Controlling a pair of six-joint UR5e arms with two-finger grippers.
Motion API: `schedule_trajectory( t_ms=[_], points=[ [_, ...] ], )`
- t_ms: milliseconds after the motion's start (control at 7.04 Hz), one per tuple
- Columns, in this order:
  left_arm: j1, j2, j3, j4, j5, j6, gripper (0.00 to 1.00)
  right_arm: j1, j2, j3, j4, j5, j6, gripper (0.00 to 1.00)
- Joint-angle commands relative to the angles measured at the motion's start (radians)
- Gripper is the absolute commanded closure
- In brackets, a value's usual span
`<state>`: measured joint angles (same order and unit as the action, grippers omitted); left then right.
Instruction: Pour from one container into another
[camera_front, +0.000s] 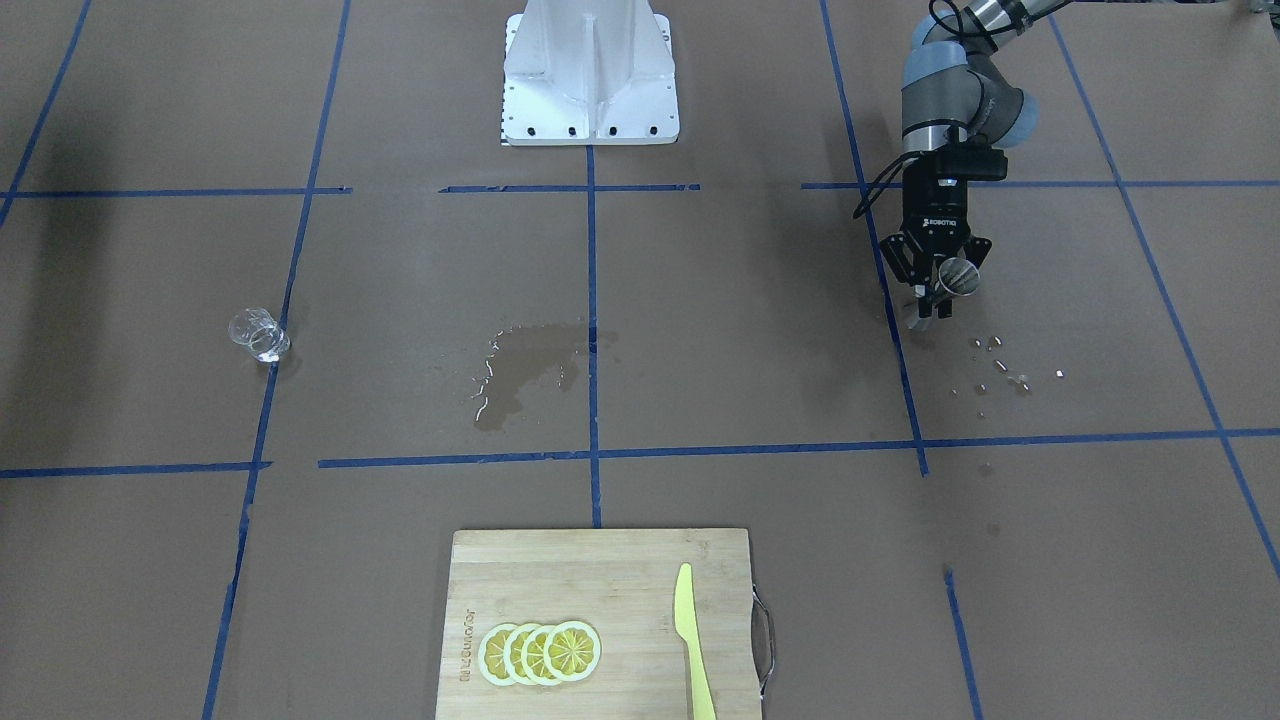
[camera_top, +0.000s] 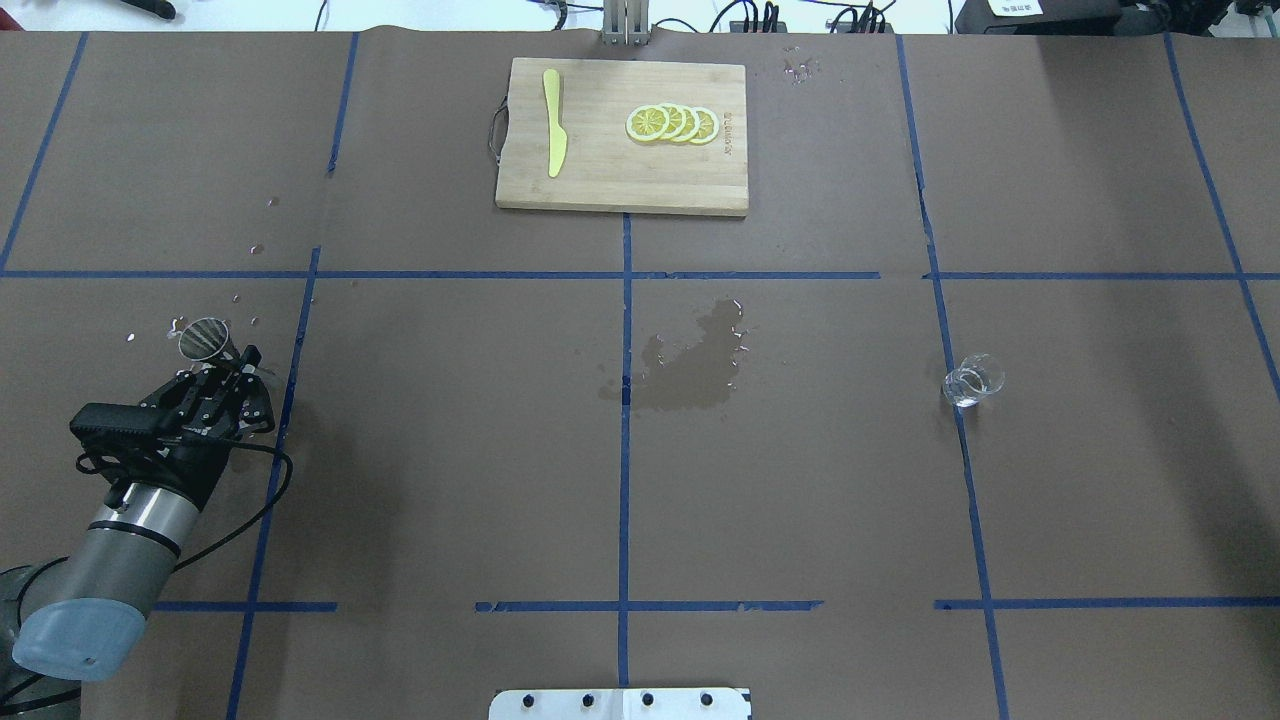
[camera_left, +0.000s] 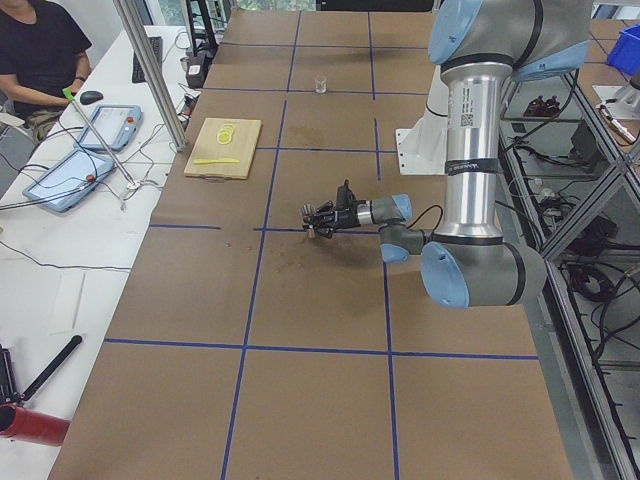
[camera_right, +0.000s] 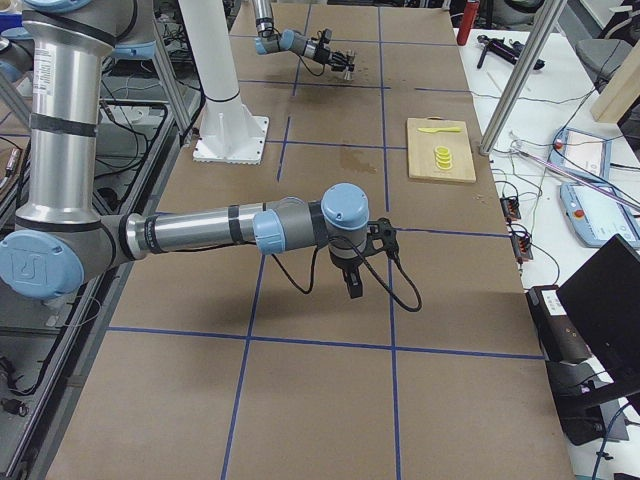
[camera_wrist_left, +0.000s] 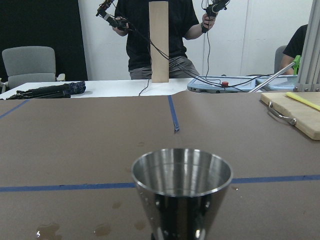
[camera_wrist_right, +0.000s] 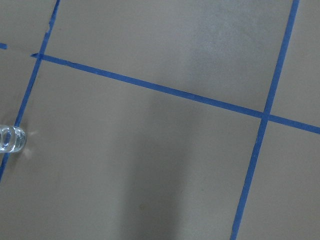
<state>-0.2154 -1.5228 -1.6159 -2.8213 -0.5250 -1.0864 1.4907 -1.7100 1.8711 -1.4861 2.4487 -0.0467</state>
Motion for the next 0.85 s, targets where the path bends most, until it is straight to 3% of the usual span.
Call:
schedule_trajectory(
  t_ms=[0,142,284,426,568,710],
  points=[
    [0.001,-0.058,0.004,-0.058,0.0,0.083,1.0,-0.006,0.013,0.005,0.032,0.003,0.002,0.0],
    [0.005,-0.13,0.01,-0.055,0.0,0.165,1.0,-0.048,0.015,0.006,0.076,0.001,0.013,0.0],
    [0.008,-0.188,0.008,-0.052,0.0,0.254,1.0,-0.108,0.033,0.025,0.175,-0.002,0.192,0.0],
    [0.007,-0.286,0.011,-0.046,-0.001,0.346,1.0,-0.177,0.041,0.04,0.343,-0.023,0.443,0.0],
    [0.011,-0.315,0.013,-0.043,-0.001,0.382,1.0,-0.235,0.033,0.039,0.513,-0.069,0.569,0.0],
    [0.017,-0.37,0.016,-0.041,-0.001,0.382,1.0,-0.295,0.023,0.042,0.588,-0.088,0.681,0.0]
  ],
)
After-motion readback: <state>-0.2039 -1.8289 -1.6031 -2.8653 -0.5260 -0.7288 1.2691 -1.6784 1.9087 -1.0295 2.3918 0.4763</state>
